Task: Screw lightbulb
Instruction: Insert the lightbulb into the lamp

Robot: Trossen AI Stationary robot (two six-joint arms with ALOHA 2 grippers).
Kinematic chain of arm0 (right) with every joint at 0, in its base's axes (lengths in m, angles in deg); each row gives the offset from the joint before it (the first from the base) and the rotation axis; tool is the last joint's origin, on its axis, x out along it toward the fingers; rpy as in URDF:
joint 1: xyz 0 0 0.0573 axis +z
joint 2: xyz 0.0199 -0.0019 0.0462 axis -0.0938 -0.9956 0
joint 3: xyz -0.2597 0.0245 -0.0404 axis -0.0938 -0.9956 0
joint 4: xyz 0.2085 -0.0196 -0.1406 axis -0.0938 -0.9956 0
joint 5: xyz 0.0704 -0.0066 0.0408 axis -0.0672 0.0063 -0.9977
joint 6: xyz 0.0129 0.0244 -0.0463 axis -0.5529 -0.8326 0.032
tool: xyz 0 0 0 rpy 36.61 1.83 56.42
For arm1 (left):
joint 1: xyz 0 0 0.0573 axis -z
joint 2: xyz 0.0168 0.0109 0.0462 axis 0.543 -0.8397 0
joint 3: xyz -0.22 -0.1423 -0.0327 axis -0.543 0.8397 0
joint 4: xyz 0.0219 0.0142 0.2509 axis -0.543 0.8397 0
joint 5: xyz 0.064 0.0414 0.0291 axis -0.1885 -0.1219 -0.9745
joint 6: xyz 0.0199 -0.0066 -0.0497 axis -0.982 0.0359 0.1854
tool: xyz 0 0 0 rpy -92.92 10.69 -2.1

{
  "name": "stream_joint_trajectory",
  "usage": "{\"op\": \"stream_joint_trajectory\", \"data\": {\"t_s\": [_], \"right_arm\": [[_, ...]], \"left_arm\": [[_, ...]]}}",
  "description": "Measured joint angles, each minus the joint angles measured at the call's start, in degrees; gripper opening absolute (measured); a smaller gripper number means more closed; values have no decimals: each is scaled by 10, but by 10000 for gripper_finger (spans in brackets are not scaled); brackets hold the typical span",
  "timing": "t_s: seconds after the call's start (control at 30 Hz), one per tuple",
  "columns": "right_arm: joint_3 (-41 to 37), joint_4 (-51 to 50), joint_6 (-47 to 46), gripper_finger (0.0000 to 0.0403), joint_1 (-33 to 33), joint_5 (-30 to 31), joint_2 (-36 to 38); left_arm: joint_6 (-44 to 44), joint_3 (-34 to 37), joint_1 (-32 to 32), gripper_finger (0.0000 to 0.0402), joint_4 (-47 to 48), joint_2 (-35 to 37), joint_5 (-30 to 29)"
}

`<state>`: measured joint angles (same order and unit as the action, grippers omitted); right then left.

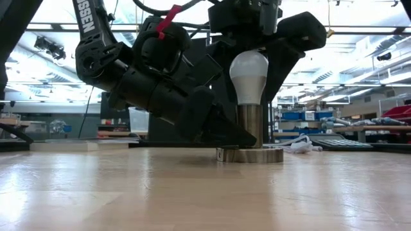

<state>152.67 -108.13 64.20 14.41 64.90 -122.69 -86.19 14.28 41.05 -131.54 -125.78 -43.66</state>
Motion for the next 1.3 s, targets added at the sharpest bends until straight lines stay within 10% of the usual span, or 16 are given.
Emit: {"op": "stream_joint_trajectory", "data": {"t_s": [1.3], "right_arm": [[0,26,-53,255,2,-7,-4]], "left_arm": [[-2,0,0,193,-1,0,-1]]}}
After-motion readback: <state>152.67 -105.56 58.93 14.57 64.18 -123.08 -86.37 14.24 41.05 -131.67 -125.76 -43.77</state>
